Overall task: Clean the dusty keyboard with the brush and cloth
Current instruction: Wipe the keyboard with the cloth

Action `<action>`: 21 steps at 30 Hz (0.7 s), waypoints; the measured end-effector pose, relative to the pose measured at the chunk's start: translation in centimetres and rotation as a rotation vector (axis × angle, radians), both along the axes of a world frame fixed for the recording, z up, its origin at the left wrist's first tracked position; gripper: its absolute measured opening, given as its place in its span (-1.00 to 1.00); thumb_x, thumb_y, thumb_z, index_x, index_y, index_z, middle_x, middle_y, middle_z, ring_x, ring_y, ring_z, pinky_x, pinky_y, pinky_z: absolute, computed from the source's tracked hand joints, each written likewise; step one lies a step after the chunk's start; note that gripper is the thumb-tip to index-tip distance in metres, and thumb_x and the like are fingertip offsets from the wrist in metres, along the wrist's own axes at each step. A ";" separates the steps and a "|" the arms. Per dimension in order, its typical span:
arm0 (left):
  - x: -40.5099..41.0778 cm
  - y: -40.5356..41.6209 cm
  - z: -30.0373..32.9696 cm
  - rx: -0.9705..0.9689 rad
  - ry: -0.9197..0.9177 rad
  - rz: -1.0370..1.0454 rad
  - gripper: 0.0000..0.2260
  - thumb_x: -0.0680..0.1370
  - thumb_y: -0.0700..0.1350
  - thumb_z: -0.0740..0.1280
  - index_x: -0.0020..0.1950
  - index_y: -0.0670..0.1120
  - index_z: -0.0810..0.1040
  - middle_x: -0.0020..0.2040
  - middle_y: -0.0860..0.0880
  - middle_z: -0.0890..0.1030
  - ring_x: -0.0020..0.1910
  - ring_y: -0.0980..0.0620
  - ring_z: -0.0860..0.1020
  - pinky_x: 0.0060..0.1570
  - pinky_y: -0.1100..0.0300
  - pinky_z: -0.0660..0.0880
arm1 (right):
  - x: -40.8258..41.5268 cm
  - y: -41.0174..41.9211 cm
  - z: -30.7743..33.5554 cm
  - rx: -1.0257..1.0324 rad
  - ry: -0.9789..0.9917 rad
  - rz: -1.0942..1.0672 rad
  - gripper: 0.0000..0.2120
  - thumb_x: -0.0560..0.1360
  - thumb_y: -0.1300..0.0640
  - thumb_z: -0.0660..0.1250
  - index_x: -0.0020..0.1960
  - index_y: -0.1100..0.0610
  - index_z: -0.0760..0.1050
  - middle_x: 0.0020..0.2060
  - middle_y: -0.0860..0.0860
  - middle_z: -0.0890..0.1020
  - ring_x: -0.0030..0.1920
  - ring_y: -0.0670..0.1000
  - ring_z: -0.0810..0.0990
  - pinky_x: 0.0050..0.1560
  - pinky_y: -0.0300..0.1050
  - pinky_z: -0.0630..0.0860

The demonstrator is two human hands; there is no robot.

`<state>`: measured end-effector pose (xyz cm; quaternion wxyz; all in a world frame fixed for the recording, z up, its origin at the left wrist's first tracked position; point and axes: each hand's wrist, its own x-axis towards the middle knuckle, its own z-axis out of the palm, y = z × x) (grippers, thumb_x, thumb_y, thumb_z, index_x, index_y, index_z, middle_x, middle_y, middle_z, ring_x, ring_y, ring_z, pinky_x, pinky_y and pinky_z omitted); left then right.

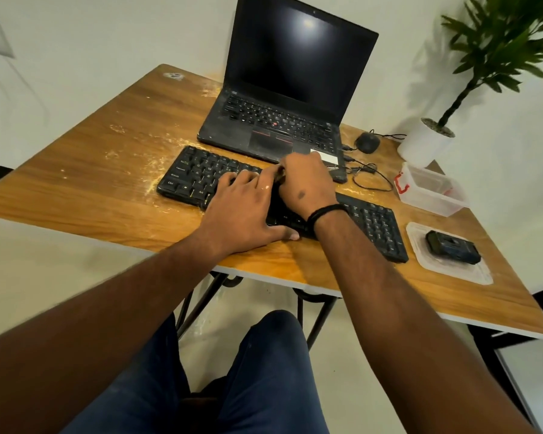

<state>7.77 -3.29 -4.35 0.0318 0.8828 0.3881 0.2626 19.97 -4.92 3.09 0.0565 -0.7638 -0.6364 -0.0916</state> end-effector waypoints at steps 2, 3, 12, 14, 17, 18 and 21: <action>-0.1 0.1 0.0 0.002 -0.005 0.002 0.04 0.30 0.60 0.24 0.57 -0.03 0.14 0.35 -0.02 0.55 0.38 -0.06 0.41 0.43 -0.09 0.23 | 0.6 -0.1 0.1 -0.001 0.021 -0.011 -0.86 0.59 0.13 0.29 0.08 0.12 0.60 -0.06 0.08 0.63 0.17 0.16 0.50 0.08 0.07 0.56; -0.1 0.1 -0.1 0.001 -0.001 0.003 0.05 0.30 0.61 0.23 0.57 -0.03 0.12 0.35 -0.01 0.55 0.38 -0.06 0.41 0.43 -0.09 0.23 | 1.1 -0.3 0.2 0.002 0.029 -0.032 -0.84 0.58 0.14 0.31 0.10 0.11 0.61 -0.03 0.09 0.65 0.17 0.17 0.52 0.09 0.10 0.58; -0.2 0.2 0.0 -0.032 -0.019 -0.002 0.06 0.28 0.65 0.18 0.58 0.01 0.10 0.37 0.00 0.54 0.38 -0.06 0.42 0.42 -0.10 0.22 | 6.9 -5.5 0.5 0.299 0.352 -0.139 -0.72 0.55 0.33 0.25 0.16 0.13 0.62 0.06 0.06 0.67 0.06 0.05 0.58 0.09 -0.15 0.49; -0.2 0.0 0.3 -0.028 -0.050 -0.008 0.01 0.31 0.62 0.19 0.56 0.02 0.17 0.36 -0.01 0.54 0.36 -0.07 0.44 0.42 -0.10 0.22 | 8.5 -7.4 0.4 0.486 0.624 -0.200 -0.80 0.58 0.27 0.23 0.11 0.08 0.57 0.03 0.02 0.66 -0.02 -0.02 0.59 0.02 -0.18 0.52; 0.7 -0.8 0.5 0.006 -0.111 -0.039 -0.12 0.37 0.57 0.23 0.50 0.03 0.31 0.36 0.00 0.52 0.34 -0.05 0.43 0.40 -0.08 0.23 | 9.5 -9.9 0.4 0.634 1.261 -0.353 -0.71 0.66 0.21 0.17 0.35 0.03 0.46 0.08 0.04 0.65 -0.05 0.10 0.71 -0.25 0.04 0.69; 1.4 -1.3 0.5 0.017 -0.121 -0.060 -0.17 0.38 0.56 0.23 0.48 0.04 0.34 0.35 0.01 0.51 0.33 -0.03 0.43 0.39 -0.07 0.24 | 9.4 -10.4 0.4 0.635 1.377 -0.387 -0.68 0.68 0.22 0.16 0.40 0.03 0.43 0.07 0.06 0.66 -0.08 0.12 0.72 -0.33 0.01 0.68; 4.5 -3.1 1.0 0.038 -0.088 -0.146 -0.24 0.41 0.54 0.19 0.42 0.06 0.41 0.34 0.05 0.50 0.32 0.00 0.41 0.40 -0.05 0.23 | 9.2 -11.2 -0.3 0.588 1.394 -0.417 -0.77 0.65 0.25 0.20 0.20 0.04 0.55 0.06 0.11 0.68 -0.04 0.10 0.70 -0.35 0.00 0.67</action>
